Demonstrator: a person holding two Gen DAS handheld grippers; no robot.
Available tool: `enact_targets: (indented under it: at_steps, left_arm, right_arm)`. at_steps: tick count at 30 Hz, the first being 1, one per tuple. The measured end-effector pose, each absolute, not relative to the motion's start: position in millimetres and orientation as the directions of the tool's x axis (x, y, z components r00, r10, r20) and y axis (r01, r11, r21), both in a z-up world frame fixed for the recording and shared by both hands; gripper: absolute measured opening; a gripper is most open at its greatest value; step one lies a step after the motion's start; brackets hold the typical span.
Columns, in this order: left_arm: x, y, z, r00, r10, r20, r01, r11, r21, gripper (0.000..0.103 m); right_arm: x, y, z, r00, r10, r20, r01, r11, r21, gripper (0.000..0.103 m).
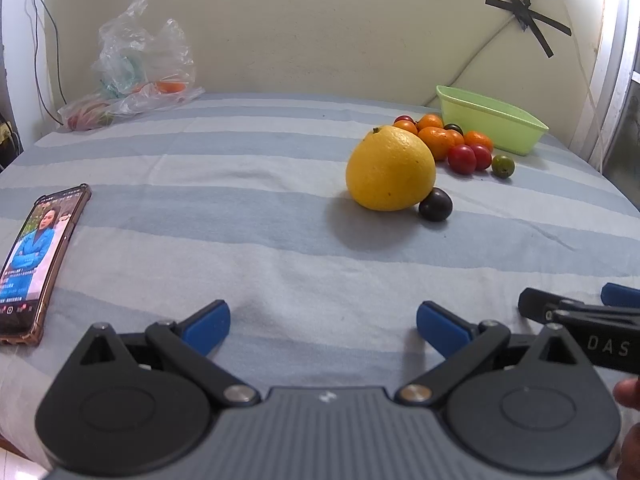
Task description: Organize fruits
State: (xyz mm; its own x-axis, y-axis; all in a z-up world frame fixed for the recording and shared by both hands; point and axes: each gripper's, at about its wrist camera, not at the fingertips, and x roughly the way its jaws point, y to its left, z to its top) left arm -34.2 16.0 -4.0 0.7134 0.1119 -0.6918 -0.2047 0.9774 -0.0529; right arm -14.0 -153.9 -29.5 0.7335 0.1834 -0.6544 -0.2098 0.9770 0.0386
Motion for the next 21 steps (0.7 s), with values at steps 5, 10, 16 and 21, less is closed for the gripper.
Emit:
enact_targets:
  at_steps: [5,10,16,21]
  left_arm:
    - [-34.1,15.2,-4.4,0.713,0.113,-0.692,-0.203,0.978,-0.049,0.103]
    - [-33.3,12.1,-5.2,0.706,0.121,-0.698,-0.195,0.981,-0.027,0.103]
    - [-32.1,10.5,-5.6,0.703,0.125,-0.7,-0.192,0.981,-0.018,0.103]
    - [-32.1,10.3,-5.8,0.702,0.126,-0.7,-0.192,0.981,-0.015,0.103]
  right_arm:
    - [-13.8,-153.4,-30.0,0.733,0.183,-0.655,-0.21,0.977,0.038,0.103]
    - [-12.9,-152.6,-30.3,0.729,0.182,-0.66,-0.21,0.977,0.038,0.103]
    - [-13.3,-152.8,-30.3,0.729,0.181,-0.66,-0.21,0.977,0.036,0.103]
    - [-13.1,-152.3,-29.8,0.73,0.18,-0.66,-0.211,0.977,0.034,0.103]
